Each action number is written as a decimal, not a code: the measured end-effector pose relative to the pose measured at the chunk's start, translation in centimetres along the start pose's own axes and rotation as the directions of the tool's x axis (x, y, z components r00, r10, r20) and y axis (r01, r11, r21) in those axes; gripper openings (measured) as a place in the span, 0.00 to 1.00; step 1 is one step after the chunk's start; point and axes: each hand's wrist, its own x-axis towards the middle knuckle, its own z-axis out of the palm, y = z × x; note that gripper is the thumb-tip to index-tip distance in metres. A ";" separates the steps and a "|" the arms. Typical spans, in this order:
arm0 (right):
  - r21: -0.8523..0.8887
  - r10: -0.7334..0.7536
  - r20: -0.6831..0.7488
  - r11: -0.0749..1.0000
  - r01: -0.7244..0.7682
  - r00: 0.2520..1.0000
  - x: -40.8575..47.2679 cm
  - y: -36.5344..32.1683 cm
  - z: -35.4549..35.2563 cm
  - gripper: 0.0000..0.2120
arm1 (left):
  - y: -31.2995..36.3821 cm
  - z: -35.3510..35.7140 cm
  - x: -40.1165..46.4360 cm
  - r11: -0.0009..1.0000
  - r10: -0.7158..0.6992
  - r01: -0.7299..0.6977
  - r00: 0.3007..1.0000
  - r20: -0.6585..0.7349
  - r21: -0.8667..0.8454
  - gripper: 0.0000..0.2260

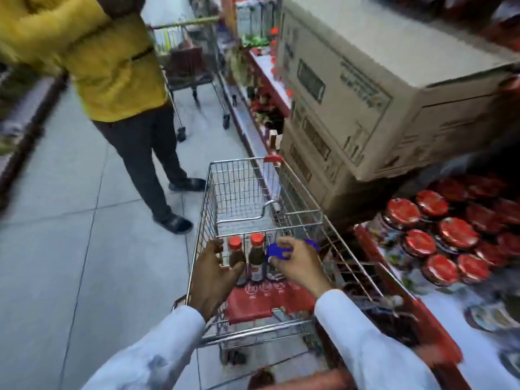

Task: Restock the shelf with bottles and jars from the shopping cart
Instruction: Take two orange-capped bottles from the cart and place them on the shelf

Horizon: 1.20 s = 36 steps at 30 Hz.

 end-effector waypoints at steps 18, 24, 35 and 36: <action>0.083 0.021 -0.151 0.997 -0.008 0.988 1.3 -1.8 3.2 0.16 | 0.9 1.3 2.1 0.998 -0.004 0.007 0.999 0.045 -0.069 0.11; 0.208 -0.056 -0.305 0.970 0.124 0.951 -4.5 -4.4 -3.9 0.12 | 6.7 -3.3 -1.2 0.966 0.210 -0.224 0.972 -0.108 -0.129 0.10; 0.188 -0.062 -0.706 0.944 0.271 0.705 -18.0 -3.9 -18.8 0.12 | 22.3 -1.2 -8.0 0.827 0.464 -0.452 0.885 -0.046 -0.334 0.06; 0.168 -0.056 -0.731 0.951 0.258 0.680 -19.1 -3.4 -19.7 0.12 | 23.4 -0.5 -8.6 0.805 0.491 -0.465 0.871 -0.029 -0.369 0.06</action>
